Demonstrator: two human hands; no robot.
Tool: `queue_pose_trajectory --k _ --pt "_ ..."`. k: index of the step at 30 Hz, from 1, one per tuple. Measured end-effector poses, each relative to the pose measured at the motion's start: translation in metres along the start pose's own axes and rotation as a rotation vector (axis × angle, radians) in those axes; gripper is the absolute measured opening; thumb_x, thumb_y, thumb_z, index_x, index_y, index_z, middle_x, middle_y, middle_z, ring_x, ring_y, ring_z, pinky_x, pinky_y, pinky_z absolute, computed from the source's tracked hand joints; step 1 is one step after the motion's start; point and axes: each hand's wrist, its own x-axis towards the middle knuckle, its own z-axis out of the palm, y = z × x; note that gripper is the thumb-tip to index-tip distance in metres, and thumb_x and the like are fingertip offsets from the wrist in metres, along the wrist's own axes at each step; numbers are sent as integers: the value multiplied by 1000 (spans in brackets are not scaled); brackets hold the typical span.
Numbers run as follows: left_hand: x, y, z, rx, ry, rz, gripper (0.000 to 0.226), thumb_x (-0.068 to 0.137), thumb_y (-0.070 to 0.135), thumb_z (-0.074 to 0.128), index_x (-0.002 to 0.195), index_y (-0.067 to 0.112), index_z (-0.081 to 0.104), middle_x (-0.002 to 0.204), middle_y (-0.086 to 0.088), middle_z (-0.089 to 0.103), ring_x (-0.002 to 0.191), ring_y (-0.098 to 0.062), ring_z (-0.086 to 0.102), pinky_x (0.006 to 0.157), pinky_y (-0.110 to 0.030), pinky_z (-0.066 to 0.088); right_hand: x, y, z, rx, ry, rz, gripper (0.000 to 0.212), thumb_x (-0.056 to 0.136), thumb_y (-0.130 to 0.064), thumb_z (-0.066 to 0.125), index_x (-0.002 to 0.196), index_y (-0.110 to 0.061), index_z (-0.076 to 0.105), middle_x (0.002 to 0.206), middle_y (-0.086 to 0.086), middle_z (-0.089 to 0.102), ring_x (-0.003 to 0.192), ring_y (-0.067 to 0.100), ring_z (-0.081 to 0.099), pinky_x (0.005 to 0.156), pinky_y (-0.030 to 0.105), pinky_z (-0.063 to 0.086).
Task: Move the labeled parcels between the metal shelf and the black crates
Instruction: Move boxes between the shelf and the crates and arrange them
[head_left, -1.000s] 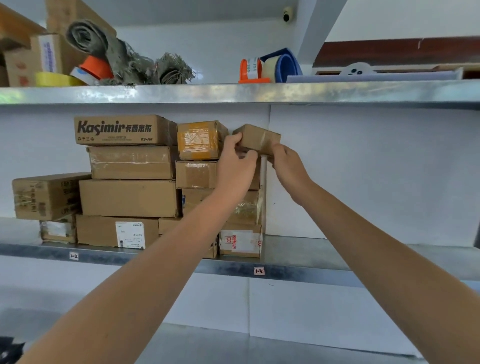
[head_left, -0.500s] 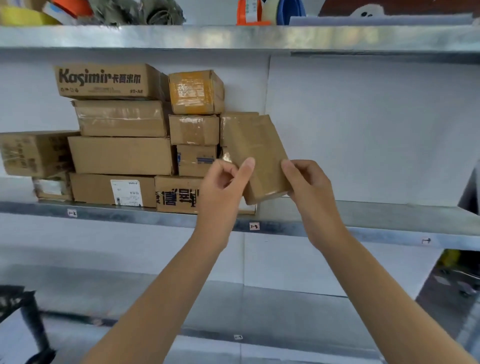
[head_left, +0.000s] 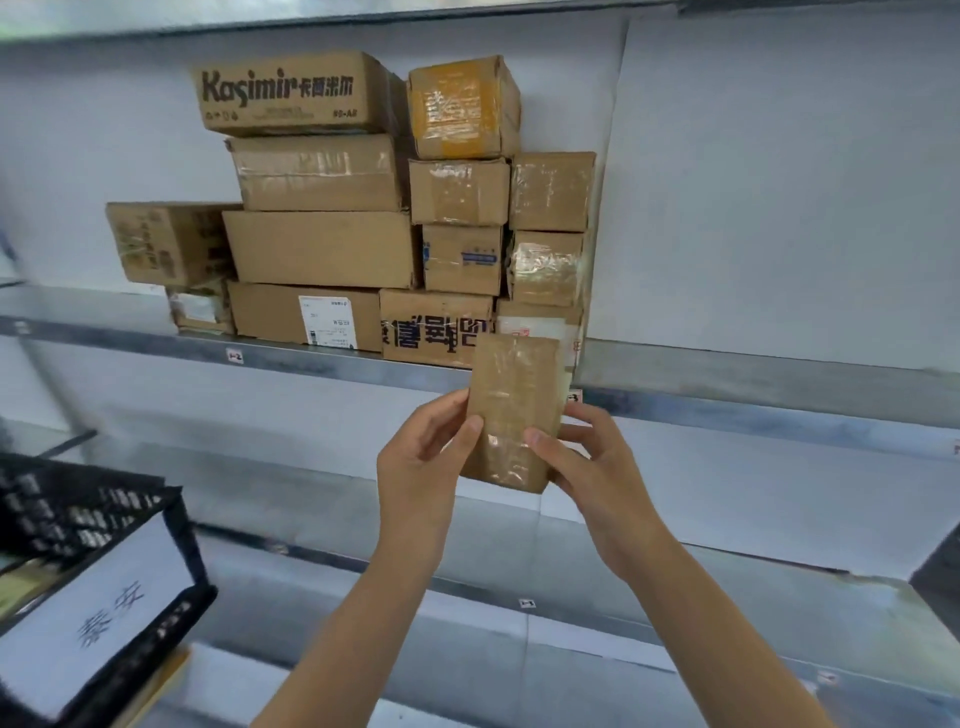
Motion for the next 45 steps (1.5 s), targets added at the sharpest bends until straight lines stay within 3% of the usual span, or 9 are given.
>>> queue_pose_trajectory --k 4,9,14,20,26,29,32,38,45 --pt "-12 -9 -22 80 91 -25 35 89 12 71 120 27 69 117 16 71 110 -8 66 89 -21 55 -5 18 21 -26 -68 26 56 68 -50 77 120 -40 57 116 -6 69 103 10 70 92 33 56" --pt "-21 -11 -45 165 151 -30 36 92 5 65 117 31 71 121 18 68 115 -4 62 95 -21 53 -7 36 44 157 -234 138 50 87 -64 46 129 -43 60 126 -14 68 115 7 66 90 28 58" --pt "-27 -11 -54 111 132 -193 42 80 41 77 119 31 67 114 18 70 105 2 65 74 -16 57 -5 53 55 231 -323 171 33 103 -42 49 133 -37 62 128 -3 69 116 18 67 92 39 58" --pt "-33 -18 -72 59 59 -279 53 72 56 74 117 28 66 111 6 74 102 -19 71 80 -34 60 -6 67 71 213 -373 300 46 87 -44 67 126 -19 65 117 2 74 108 22 71 82 32 60" --pt "-39 -20 -92 -4 126 -253 48 82 46 74 125 32 60 121 4 70 110 -20 68 87 -41 59 -1 72 82 91 -408 283 32 89 -42 70 117 -27 71 111 -1 76 99 15 73 79 28 59" --pt "-37 -16 -109 15 146 -201 28 96 29 61 123 33 63 122 4 69 111 -18 67 80 -32 59 4 77 89 60 -415 298 28 92 -34 69 118 -23 70 107 0 77 97 16 74 85 32 60" --pt "-35 -13 -125 28 173 -230 26 101 33 50 119 33 69 114 2 73 106 -18 69 79 -27 59 6 81 105 37 -420 297 25 92 -32 69 114 -21 71 103 1 78 96 17 74 85 34 61" --pt "-42 -6 -184 100 249 -213 36 89 25 68 124 26 64 119 6 71 110 -13 68 81 -24 57 9 91 160 35 -552 303 26 91 -29 71 116 -21 71 105 3 78 98 19 74 81 31 61" --pt "-60 10 -280 151 495 -223 31 91 24 67 121 31 64 118 10 71 106 -13 69 79 -29 60 1 111 272 -14 -782 357 30 89 -26 73 117 -15 71 106 4 78 99 22 74 87 39 59"
